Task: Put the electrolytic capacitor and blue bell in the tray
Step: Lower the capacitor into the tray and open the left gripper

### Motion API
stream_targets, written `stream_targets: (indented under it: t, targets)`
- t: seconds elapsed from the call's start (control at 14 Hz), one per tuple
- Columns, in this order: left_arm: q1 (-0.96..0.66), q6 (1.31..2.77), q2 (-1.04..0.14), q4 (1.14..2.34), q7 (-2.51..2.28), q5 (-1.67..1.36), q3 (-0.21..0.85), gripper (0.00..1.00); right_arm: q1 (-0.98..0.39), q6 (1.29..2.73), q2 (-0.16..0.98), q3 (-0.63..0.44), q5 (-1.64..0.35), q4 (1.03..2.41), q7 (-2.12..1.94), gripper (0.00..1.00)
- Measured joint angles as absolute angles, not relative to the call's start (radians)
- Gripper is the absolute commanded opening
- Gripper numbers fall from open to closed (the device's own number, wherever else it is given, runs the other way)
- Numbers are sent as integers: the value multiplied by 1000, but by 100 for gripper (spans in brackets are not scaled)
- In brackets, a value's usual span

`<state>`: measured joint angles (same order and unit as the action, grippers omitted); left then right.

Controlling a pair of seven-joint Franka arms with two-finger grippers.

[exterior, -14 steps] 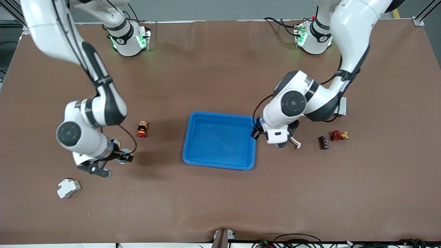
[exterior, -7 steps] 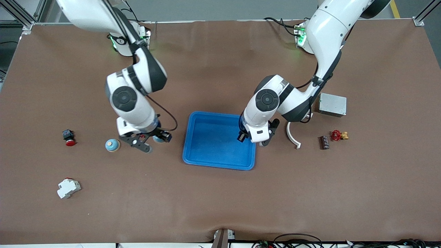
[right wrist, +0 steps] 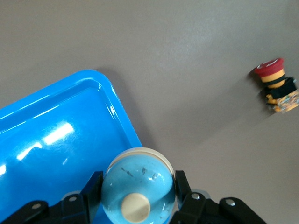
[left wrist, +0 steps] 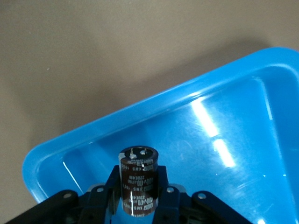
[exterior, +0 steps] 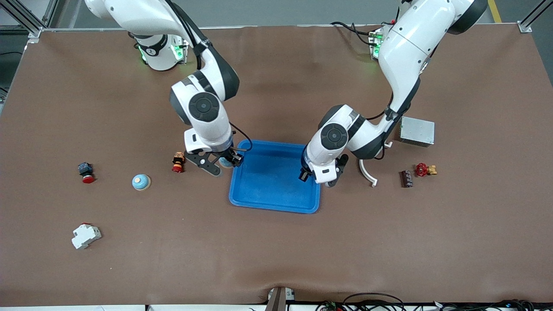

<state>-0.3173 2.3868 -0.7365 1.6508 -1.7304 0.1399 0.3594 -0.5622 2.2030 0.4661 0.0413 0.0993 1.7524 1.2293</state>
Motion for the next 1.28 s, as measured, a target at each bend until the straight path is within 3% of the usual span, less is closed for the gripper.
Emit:
stream_targets:
  t: [0.85,0.93,1.0,1.07,1.28]
  targets:
    - [-348,2389,-737,1686,-1766,140,359,0,-644,2304,629,38,129,1679,1414,0]
    - [-348,2389,-737,1691,-1766,140,359,14,-644,2321,639,37,129,1673,1423,0]
    - [-348,2389,-737,1695,-1766,144,359,48,-644,2331,646,35,129,1670,1431,0]
    - [-348,2389,-737,1698,-1766,158,358,99,-644,2336,651,35,129,1669,1437,0]
    - [-348,2392,-737,1697,-1766,175,356,100,-644,2344,660,35,129,1666,1453,0]
